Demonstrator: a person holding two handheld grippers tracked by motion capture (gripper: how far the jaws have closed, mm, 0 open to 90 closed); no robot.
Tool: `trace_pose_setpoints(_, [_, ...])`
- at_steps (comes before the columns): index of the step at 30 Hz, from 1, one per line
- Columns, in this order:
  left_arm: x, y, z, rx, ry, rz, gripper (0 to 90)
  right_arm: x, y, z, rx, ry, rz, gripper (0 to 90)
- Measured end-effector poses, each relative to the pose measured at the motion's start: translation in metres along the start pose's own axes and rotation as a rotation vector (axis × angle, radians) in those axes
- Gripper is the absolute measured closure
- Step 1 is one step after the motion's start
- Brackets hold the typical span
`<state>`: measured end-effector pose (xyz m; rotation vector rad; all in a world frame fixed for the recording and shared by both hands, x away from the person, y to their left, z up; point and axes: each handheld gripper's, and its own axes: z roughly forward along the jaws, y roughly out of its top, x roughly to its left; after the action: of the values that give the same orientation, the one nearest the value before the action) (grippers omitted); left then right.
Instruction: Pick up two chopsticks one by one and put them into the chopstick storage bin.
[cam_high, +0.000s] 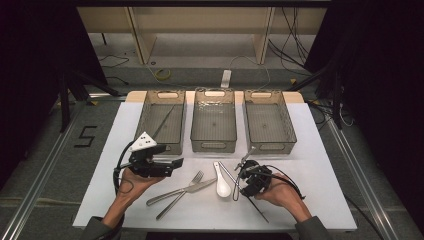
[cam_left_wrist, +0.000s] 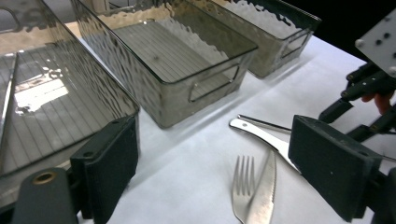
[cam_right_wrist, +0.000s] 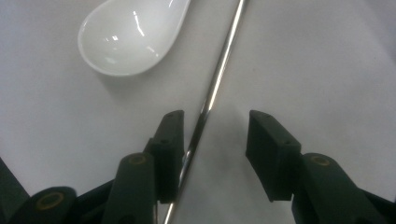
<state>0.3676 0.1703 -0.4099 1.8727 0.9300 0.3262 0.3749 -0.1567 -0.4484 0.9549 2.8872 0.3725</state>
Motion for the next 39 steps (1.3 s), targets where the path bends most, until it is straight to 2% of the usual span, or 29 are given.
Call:
trace_pose_setpoints(6, [-0.010, -0.004, -0.004, -0.006, -0.008, 0.022, 15.5, 0.002, 0.002, 0.005, 0.024, -0.017, -0.018, 63.0])
trace_pose_setpoints(12, [-0.012, -0.006, -0.005, -0.001, -0.012, 0.026, 15.5, 0.002, 0.003, 0.006, 0.038, -0.005, -0.021, 67.9])
trace_pose_setpoints(15, [-0.012, -0.006, -0.005, 0.002, -0.011, 0.029, 15.5, 0.002, 0.002, 0.008, 0.060, -0.018, -0.037, 70.8])
trace_pose_setpoints(20, [-0.012, -0.006, -0.005, -0.002, -0.008, 0.025, 15.6, 0.002, 0.003, 0.008, 0.064, -0.005, -0.046, 78.4])
trace_pose_setpoints(28, [-0.013, -0.006, -0.004, 0.000, -0.007, 0.036, 15.6, -0.003, 0.005, 0.008, 0.072, 0.017, -0.004, 84.1])
trace_pose_setpoints(33, [-0.013, -0.006, -0.004, 0.001, -0.009, 0.037, 15.6, -0.005, 0.006, 0.009, 0.086, 0.013, 0.010, 86.4])
trace_pose_setpoints(39, [-0.013, -0.006, -0.004, 0.004, -0.011, 0.042, 15.6, -0.005, 0.006, 0.008, 0.096, 0.003, -0.022, 86.7])
